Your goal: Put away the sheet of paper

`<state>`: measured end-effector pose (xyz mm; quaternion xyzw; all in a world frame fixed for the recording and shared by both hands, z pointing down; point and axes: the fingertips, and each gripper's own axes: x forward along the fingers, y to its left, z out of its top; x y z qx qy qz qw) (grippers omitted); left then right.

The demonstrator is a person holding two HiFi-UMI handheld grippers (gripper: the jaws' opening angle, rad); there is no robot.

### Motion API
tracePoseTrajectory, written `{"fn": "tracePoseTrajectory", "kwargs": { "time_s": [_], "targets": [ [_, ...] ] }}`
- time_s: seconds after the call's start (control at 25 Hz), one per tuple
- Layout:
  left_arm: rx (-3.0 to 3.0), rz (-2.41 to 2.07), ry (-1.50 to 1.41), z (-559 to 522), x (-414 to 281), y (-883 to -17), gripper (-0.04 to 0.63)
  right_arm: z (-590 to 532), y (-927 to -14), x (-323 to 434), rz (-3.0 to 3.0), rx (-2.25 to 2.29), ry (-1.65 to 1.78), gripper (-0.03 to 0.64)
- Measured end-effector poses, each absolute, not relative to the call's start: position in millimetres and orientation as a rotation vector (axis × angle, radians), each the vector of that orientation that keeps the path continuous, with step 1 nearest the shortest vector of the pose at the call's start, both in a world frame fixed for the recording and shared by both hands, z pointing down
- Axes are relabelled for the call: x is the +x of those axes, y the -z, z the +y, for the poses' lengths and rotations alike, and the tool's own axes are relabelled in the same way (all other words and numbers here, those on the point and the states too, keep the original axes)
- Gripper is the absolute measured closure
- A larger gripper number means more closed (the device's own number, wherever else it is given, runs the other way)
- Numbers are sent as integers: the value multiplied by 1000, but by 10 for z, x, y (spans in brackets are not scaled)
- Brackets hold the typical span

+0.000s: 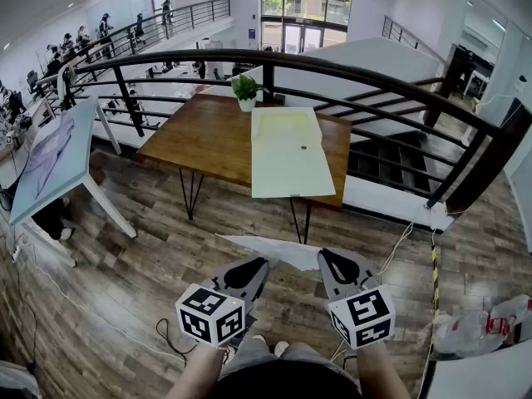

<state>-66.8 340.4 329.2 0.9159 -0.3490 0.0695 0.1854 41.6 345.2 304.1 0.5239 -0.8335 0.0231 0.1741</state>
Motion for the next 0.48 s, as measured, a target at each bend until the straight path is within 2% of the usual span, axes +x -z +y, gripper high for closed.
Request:
{"fn": "tracePoseTrajectory", "kwargs": {
  "time_s": [0.48],
  "targets": [
    [2554,-1003,-179,3294,-659,-3333,554,3327,-3139,478,-2356,1484,-84,589]
  ]
}}
